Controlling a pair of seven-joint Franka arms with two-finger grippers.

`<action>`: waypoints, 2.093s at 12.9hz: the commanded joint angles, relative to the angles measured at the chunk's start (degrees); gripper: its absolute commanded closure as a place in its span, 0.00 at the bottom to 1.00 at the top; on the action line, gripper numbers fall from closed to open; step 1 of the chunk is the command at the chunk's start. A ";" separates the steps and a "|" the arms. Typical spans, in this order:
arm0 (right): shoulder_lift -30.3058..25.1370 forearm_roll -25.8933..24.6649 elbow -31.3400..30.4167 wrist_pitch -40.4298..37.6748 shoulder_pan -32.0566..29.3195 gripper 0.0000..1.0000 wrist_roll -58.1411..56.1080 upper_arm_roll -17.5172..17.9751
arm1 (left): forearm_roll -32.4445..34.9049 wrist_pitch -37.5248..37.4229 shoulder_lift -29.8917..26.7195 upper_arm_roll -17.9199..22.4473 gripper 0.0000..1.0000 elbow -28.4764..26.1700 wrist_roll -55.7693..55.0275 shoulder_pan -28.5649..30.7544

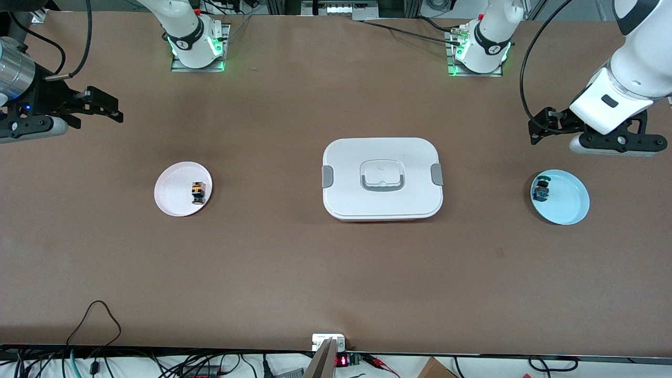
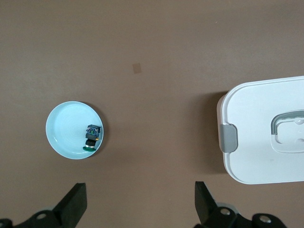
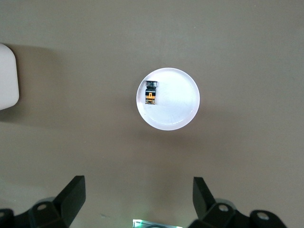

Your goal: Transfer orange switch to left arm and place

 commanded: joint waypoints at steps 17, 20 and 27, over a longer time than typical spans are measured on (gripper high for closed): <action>10.40 -6.81 0.89 6.31 2.62 0.00 -68.07 0.59 | -0.47 -1.05 1.02 -0.25 0.00 2.03 -0.04 0.16; 10.15 -8.31 -5.41 13.84 3.42 0.00 -72.23 0.59 | -0.47 -1.05 1.11 -0.25 0.00 2.03 0.14 0.60; 12.95 -8.23 -23.70 42.14 5.00 0.00 -76.54 0.68 | -0.39 -1.05 1.02 -0.25 0.00 2.03 0.05 0.51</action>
